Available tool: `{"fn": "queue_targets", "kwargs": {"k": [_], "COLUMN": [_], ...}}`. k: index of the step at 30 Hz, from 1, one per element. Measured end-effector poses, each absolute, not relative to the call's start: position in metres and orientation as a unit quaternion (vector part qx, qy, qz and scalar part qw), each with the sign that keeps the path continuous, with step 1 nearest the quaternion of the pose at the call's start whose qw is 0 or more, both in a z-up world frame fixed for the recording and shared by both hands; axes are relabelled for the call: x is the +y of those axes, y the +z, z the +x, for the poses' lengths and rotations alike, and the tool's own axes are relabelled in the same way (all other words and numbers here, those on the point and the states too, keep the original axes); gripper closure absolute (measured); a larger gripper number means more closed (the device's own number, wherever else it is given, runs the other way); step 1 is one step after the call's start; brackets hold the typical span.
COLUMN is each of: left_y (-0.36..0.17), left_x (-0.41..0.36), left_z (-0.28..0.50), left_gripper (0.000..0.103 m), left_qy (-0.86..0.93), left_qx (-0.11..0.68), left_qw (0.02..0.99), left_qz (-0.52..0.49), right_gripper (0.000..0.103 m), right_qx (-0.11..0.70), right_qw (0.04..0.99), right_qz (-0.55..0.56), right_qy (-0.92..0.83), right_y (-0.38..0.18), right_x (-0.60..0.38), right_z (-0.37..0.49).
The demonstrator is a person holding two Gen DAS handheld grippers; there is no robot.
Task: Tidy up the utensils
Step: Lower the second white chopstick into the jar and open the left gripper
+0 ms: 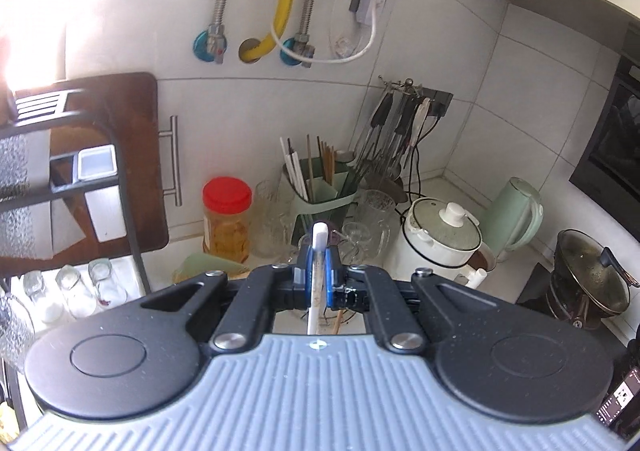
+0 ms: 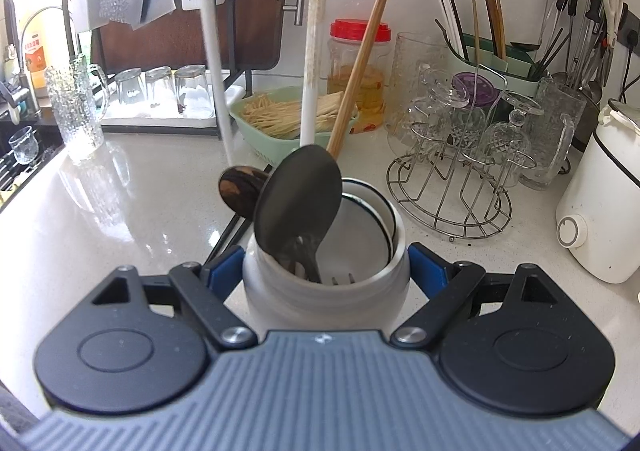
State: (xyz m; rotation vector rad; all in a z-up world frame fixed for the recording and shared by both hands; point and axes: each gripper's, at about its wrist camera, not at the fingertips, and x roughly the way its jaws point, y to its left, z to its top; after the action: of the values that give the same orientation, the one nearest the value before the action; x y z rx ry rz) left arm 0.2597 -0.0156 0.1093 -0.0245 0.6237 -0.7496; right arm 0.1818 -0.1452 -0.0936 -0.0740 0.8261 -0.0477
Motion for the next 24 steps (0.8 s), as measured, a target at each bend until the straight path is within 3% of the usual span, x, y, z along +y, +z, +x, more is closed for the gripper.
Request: {"fn": "queue_targets", "kwargs": {"k": [24], "left_y": [0.077], "left_x": [-0.057], "left_z": [0.260], "left_gripper": [0.096], "left_qy": [-0.368], "left_qx": [0.341], "left_qw": [0.865], "left_qz": [0.018], "right_gripper": [0.013], "right_qx": [0.400], "right_qw": [0.915], "right_qz": [-0.036], "right_qy": [-0.019], "right_y": [-0.094], "right_x": [-0.145], "right_z": [0.181]}}
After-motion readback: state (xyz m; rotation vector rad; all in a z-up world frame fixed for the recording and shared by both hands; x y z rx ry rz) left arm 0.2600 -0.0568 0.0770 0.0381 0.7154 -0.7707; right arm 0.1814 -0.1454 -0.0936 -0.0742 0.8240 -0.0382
